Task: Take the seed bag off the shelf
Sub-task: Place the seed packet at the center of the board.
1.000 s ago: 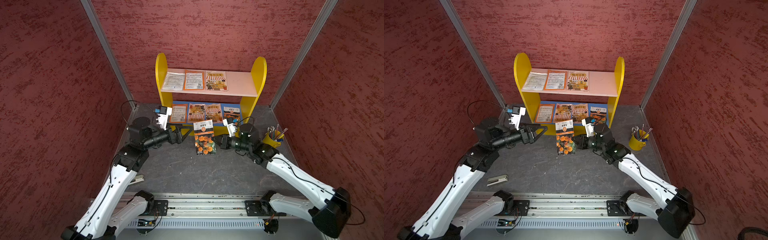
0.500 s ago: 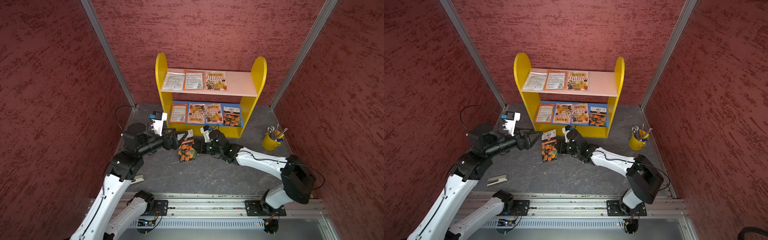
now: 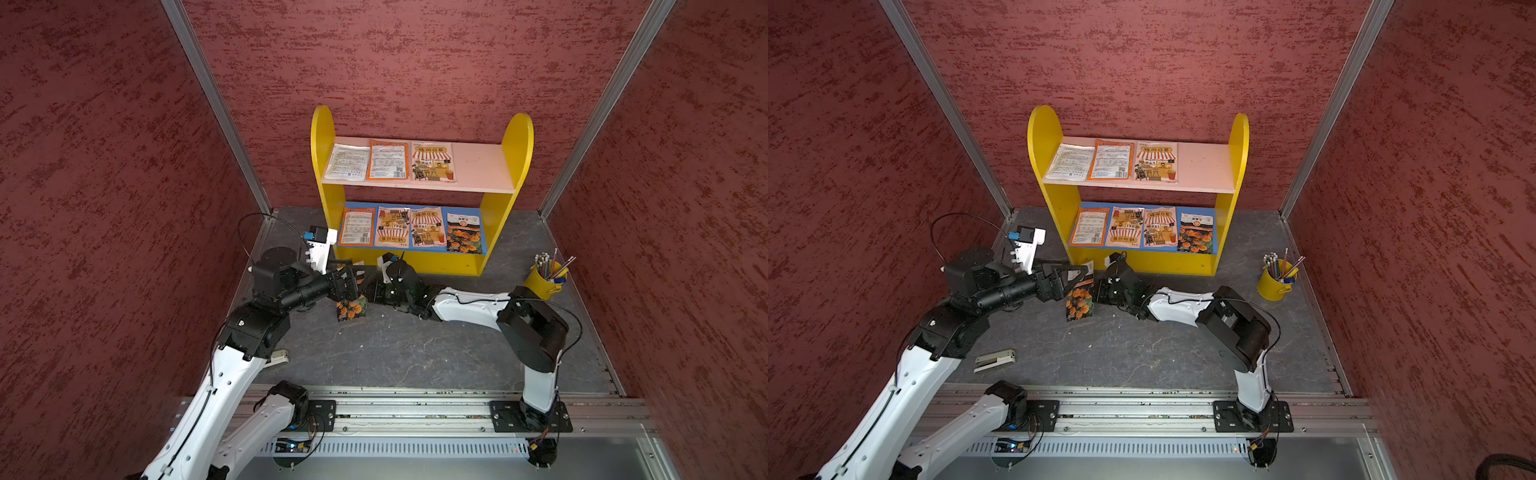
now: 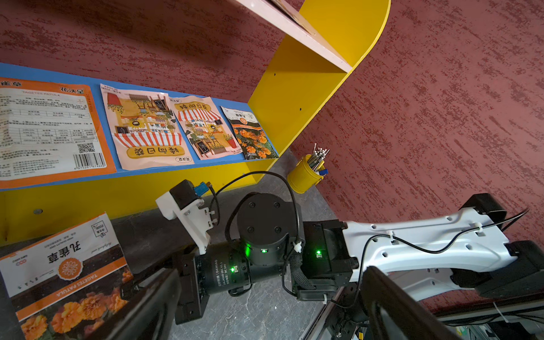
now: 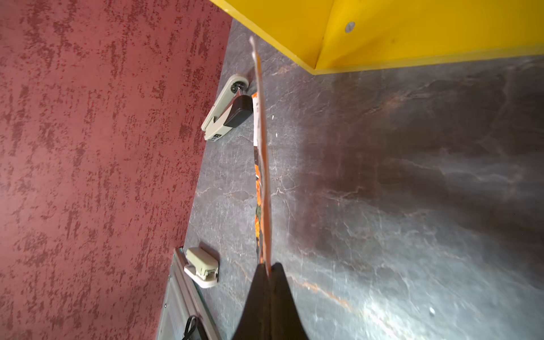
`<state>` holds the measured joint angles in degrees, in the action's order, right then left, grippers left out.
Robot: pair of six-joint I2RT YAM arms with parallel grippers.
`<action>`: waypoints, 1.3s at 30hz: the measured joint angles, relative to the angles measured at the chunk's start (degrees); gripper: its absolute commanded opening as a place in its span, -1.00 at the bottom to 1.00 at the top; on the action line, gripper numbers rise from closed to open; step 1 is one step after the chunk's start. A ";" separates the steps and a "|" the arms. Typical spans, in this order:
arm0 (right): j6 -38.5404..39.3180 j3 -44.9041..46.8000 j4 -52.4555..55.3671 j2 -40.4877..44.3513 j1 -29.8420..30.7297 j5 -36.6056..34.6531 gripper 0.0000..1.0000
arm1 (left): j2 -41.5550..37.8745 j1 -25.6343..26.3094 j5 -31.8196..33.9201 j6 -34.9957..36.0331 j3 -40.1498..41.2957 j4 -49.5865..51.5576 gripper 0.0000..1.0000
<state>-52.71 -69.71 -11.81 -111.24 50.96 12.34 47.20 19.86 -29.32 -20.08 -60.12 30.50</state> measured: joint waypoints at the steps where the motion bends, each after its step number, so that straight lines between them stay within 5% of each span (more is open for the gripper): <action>1: -0.28 -0.61 -0.07 -1.01 0.00 0.00 -1.00 | 0.00 0.00 -0.02 -0.02 0.31 -0.09 0.99; 39: -1.53 -8.46 4.81 -11.78 -0.59 -1.20 -0.97 | 0.26 -0.22 -0.17 0.00 2.95 -0.94 0.99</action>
<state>-54.24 -78.17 -7.01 -123.02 50.37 11.14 47.46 19.64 -29.50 -20.08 -57.17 29.56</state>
